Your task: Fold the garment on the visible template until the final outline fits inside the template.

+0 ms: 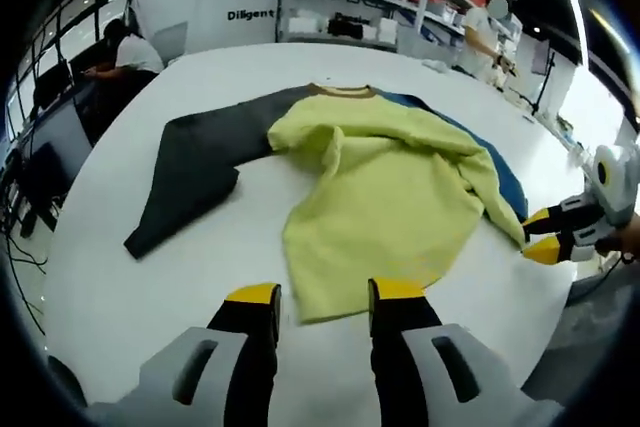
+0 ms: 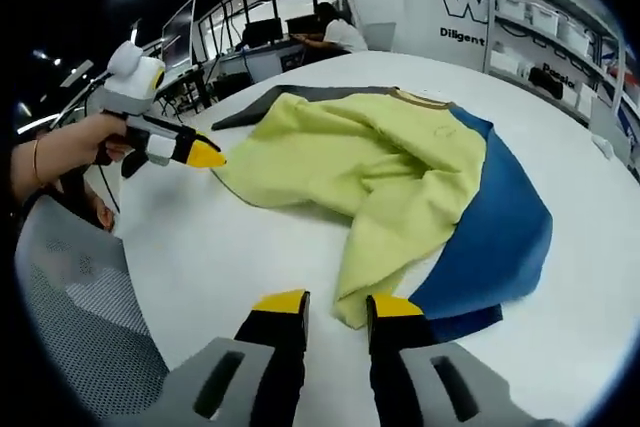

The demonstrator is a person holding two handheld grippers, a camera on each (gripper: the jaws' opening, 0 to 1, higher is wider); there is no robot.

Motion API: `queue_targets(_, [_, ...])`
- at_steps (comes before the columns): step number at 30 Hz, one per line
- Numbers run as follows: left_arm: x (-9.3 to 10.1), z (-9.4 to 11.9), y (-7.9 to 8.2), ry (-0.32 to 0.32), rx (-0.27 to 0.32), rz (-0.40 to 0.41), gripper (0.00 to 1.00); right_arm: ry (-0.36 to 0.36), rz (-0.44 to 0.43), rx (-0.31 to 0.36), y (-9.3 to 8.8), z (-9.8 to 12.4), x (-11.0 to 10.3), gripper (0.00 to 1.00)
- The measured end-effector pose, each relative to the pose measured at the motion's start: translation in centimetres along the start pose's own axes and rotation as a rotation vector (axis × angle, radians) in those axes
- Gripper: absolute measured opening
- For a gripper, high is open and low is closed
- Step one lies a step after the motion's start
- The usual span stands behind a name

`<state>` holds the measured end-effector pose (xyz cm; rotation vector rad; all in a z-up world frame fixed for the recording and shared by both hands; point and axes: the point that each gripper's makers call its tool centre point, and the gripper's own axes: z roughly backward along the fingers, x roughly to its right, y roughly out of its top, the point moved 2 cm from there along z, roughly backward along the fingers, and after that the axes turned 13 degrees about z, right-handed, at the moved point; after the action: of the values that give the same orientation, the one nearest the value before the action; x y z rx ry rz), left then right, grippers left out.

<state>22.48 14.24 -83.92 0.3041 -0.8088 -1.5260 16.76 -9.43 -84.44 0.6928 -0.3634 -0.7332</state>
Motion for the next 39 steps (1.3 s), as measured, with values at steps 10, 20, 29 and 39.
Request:
queue_targets(10, [-0.5,-0.2,-0.9,0.034,-0.031,0.033,0.11,-0.053,0.028,-0.016,-0.6,-0.3,0.9,0.05])
queue_targets(20, [-0.5,-0.2,-1.2,0.035,-0.055,-0.031,0.04,-0.07,-0.009,-0.003,-0.3,0.4,1.8,0.0])
queue_targets(29, [0.2,1.7,-0.7,-0.01,-0.056,-0.059,0.04,-0.047,-0.127,0.018,0.4,3.2,2.7,0.0])
queue_targets(39, [0.1,5.0,0.3,-0.053,-0.036,-0.106,0.04,0.024,-0.238,0.005,0.7,6.0,2.7,0.0])
